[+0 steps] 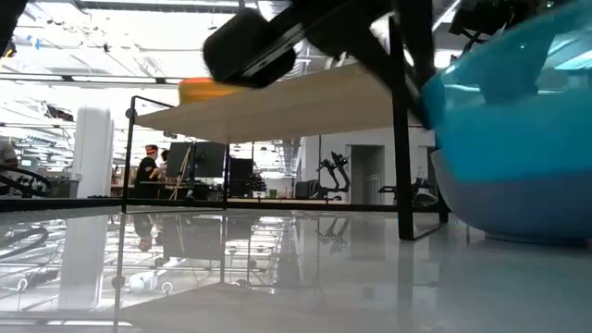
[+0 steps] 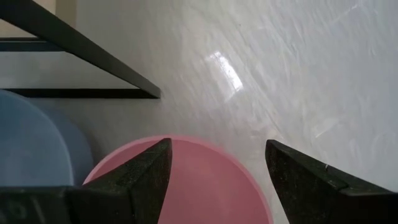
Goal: Place and stack bowls onto a shelf
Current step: Stack the small light blue bowl on the top of the small orange bowl on the shelf
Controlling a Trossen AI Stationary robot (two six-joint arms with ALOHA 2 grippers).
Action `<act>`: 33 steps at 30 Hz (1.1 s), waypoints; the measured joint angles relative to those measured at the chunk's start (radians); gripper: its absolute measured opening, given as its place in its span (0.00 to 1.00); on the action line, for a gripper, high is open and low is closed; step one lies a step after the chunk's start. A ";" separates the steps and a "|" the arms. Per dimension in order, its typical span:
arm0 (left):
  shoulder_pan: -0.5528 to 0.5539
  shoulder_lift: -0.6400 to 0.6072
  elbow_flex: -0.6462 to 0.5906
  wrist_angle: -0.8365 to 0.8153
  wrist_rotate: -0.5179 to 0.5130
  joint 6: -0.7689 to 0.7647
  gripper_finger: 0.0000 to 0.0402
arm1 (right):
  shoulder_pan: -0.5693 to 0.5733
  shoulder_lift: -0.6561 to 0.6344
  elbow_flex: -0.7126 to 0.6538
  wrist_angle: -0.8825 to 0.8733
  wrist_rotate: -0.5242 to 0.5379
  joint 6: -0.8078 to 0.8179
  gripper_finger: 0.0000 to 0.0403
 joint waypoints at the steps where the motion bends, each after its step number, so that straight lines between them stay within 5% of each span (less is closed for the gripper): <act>1: 0.002 0.000 0.013 -0.010 -0.001 0.007 0.00 | 0.000 0.000 0.000 0.001 0.000 -0.006 0.71; 14: -0.007 -0.004 0.279 -0.245 0.007 0.123 0.00 | 0.000 -0.015 0.000 -0.011 -0.033 -0.025 0.71; 22: -0.016 -0.221 0.242 -0.232 -0.059 0.128 0.00 | 0.000 -0.014 0.000 -0.010 -0.034 -0.026 0.71; 33: 0.107 -0.525 0.243 -0.752 -0.479 -0.025 0.00 | 0.000 -0.014 0.000 0.041 -0.032 -0.034 0.71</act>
